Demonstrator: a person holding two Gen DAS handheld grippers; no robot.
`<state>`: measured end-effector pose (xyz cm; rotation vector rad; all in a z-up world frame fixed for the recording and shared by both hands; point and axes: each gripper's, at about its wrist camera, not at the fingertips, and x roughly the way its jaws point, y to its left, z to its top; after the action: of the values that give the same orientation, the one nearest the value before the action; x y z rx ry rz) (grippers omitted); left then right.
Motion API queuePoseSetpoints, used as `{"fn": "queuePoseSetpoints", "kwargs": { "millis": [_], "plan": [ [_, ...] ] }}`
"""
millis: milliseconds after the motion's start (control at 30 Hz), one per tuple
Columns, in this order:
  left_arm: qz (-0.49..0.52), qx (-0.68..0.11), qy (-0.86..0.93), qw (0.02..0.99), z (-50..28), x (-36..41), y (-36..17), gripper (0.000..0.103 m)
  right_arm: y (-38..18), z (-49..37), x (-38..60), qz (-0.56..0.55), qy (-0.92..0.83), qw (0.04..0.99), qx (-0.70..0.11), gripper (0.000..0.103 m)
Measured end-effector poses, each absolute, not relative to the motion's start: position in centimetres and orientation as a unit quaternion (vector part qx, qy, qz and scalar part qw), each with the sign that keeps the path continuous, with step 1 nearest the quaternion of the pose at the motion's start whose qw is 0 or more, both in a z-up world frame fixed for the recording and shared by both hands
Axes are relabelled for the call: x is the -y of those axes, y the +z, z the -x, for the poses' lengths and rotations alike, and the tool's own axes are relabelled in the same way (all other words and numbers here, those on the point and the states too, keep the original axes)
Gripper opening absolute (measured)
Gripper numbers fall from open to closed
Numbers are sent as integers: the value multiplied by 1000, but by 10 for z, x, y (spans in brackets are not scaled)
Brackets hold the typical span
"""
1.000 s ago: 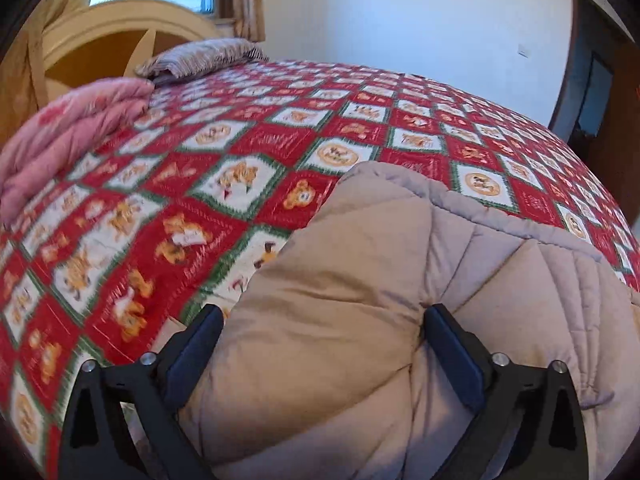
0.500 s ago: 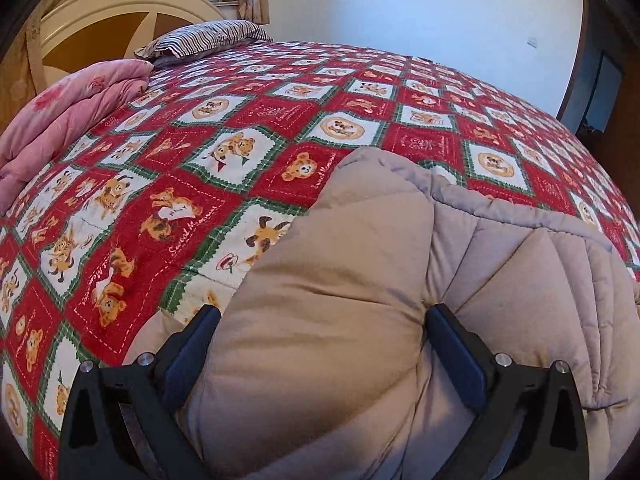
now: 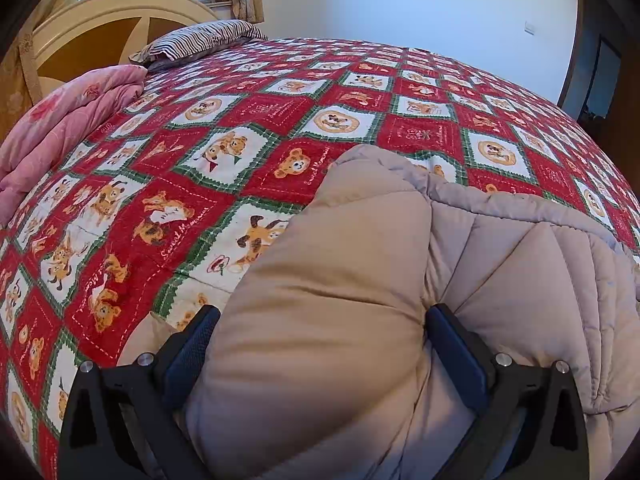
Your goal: Fold large clothes
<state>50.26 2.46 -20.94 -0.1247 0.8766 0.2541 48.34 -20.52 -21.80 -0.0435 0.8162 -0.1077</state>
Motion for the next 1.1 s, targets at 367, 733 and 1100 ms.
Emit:
{"fn": "queuePoseSetpoints", "kwargs": {
  "millis": [367,733,1100],
  "plan": [
    [60,-423,123,896,-503,-25,-210,102,-220,-487,203,31,-61,912,-405,98],
    [62,-426,116,895,-494,-21,-185,102,-220,-488,198,45,-71,908,-410,98],
    [-3,-393,67,917,-493,34,-170,102,-171,-497,164,35,-74,928,-363,94]
  ]
}}
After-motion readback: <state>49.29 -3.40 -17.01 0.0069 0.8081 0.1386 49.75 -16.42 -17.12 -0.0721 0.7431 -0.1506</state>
